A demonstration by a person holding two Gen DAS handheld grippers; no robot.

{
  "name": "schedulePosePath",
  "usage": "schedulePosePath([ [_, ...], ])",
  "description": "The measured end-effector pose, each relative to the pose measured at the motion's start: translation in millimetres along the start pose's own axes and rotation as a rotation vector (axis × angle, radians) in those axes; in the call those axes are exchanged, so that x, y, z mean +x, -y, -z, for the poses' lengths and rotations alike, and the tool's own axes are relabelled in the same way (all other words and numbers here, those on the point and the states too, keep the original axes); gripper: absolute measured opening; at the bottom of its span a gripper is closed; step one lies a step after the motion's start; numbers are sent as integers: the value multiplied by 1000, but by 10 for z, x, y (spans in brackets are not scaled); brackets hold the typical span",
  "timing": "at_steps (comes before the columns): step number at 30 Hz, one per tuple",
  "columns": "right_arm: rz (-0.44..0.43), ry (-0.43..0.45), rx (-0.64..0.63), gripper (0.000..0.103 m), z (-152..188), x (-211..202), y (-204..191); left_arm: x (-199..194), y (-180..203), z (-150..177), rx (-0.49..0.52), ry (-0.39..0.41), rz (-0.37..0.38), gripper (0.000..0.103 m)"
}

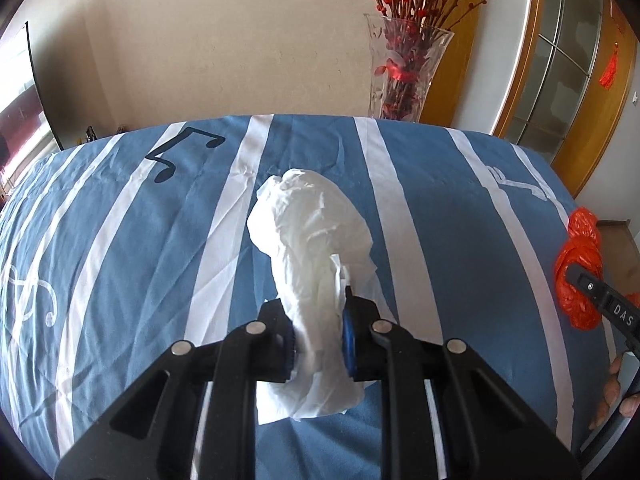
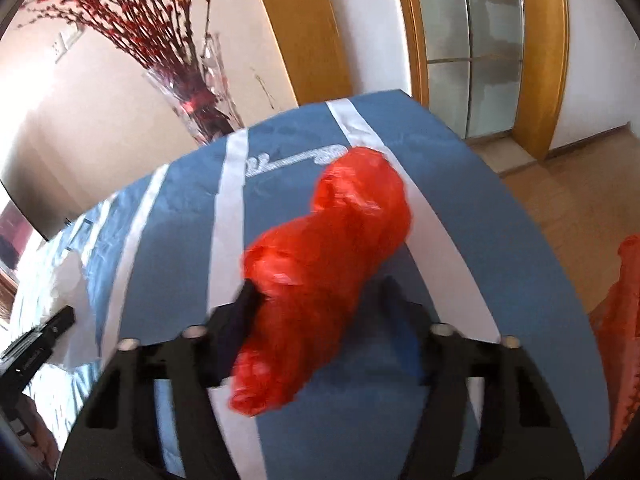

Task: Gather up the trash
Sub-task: 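Grasp the small red bag with the right gripper while the left gripper holds the white bag, then carry the white bag and red bag over the red wastebasket with both grippers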

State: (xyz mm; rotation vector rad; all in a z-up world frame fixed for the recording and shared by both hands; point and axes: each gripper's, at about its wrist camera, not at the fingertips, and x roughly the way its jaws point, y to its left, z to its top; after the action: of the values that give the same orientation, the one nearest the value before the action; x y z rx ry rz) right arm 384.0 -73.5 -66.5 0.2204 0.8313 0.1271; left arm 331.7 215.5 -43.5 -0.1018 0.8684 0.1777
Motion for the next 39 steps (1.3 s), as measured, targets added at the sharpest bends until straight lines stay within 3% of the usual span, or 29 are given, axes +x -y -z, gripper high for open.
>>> schedulePosePath([
  [4, 12, 9, -43, 41, 51, -144, -3, -69, 53, 38, 6, 2, 16, 19],
  [10, -5, 11, -24, 40, 151, -486, 208, -303, 237, 95, 30, 26, 49, 19],
  [21, 8, 93, -46, 40, 294, -1243, 533, -853, 737, 217, 89, 76, 123, 19],
  [39, 82, 166, 79, 40, 526, -1933, 1438, -1384, 1894, 549, 239, 85, 281, 19],
])
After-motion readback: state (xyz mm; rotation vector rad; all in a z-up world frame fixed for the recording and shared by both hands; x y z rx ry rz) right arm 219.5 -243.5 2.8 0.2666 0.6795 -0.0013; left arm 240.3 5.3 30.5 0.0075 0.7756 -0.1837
